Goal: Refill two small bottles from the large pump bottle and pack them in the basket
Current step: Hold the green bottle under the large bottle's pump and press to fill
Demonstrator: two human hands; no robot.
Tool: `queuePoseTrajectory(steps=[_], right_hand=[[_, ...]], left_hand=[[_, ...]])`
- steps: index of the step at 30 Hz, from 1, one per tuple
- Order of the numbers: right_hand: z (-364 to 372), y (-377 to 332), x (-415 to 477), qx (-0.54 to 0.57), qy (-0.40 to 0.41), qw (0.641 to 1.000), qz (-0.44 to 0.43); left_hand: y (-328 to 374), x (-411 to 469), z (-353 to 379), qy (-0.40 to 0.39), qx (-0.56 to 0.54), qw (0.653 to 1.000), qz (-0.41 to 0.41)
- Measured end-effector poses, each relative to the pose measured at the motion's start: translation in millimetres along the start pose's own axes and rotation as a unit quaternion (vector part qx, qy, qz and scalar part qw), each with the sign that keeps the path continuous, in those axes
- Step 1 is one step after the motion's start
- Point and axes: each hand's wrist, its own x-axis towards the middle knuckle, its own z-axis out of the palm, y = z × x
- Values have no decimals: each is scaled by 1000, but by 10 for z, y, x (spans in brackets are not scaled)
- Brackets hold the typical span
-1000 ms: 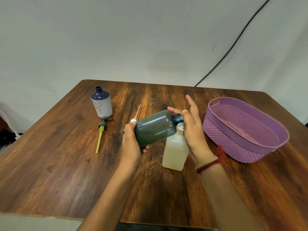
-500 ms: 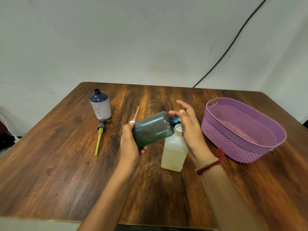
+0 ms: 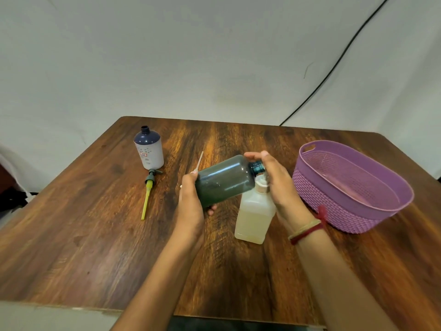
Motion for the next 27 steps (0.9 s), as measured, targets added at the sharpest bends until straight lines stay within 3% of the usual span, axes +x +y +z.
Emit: queuePoseTrajectory(steps=[7, 15, 22, 27], right_hand=[[-50, -61, 54, 79, -41, 993, 79], [-29, -26, 16, 23, 16, 999, 17], [-1, -63, 16, 47, -22, 997, 63], [-3, -30, 24, 30, 25, 999, 32]], left_hand=[[45, 6, 2, -19, 3, 1000, 2], [26, 21, 3, -9, 14, 1000, 0], [44, -26, -17, -20, 10, 1000, -14], [83, -20, -4, -16, 28, 999, 2]])
